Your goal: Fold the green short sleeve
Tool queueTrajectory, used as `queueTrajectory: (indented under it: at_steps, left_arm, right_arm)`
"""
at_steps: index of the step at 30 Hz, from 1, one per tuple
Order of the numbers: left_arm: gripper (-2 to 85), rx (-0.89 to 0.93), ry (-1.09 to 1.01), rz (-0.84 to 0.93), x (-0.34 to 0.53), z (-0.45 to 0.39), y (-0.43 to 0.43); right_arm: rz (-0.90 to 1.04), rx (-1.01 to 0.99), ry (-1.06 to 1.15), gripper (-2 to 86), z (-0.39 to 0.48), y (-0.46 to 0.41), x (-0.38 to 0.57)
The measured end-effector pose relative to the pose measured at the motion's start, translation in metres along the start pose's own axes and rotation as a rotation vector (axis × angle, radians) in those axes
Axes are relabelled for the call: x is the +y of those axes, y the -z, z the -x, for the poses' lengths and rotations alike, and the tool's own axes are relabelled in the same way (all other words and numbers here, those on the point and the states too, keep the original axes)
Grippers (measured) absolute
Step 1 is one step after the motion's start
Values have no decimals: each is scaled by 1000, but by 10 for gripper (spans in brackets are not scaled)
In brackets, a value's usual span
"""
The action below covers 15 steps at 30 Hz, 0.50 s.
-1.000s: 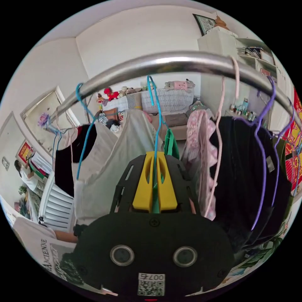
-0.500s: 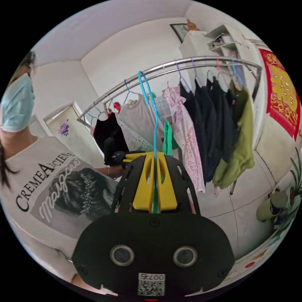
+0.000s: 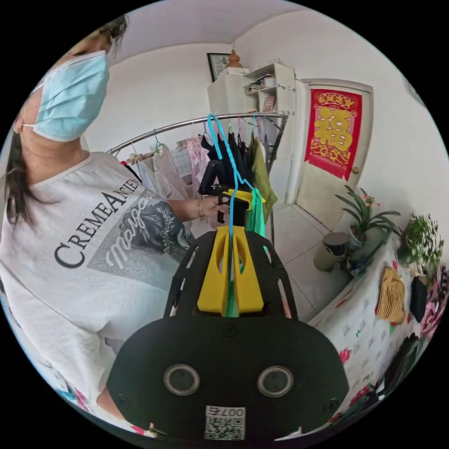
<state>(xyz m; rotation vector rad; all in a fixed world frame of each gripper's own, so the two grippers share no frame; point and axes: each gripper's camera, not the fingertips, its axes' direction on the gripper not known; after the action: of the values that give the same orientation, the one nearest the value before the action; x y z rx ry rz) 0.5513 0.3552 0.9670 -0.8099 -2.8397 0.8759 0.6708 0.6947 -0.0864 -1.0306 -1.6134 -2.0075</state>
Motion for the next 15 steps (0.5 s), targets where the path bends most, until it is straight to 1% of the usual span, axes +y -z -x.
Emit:
queueTrajectory:
  at_steps: [1,2,3,4,5,6,7,8,10,11,12,15]
  left_arm:
    - [81,140,17,17,-6,13,-43]
    - [75,192,25,33,-10,17,-64]
    - [61,298,15,62,-17,22,-102]
    - [48,392,22,75,-22,23,-139]
    - [42,437,25,79,-23,22,-156]
    - [26,517,26,83,-22,18,-190]
    - [14,592,17,97,-19,9,-223]
    - [9,619,11,108,-16,4,-239]
    - [-1,648,-29,175,-2,-17,-301]
    - [-2,657,-36,191,2,-21,-316]
    - [-4,694,-41,210,11,-23,-342]
    - [-7,782,-13,207,34,-23,-394]
  right_arm:
    - [-21,20,-27,-1,3,24,9]
    - [-46,48,-65,-1,6,50,19]
    - [-57,68,-88,-1,7,63,25]
    - [-81,129,-139,-1,12,88,37]
    - [-94,232,-211,0,17,111,50]
    - [-89,294,-254,0,20,121,55]
    - [-61,413,-331,2,26,135,65]
    - [-33,518,-401,3,33,144,72]
    - [-30,614,-482,3,41,155,83]
    - [-52,655,-542,2,45,164,91]
    - [-69,665,-568,2,47,169,96]
    - [-221,639,-610,0,66,197,121]
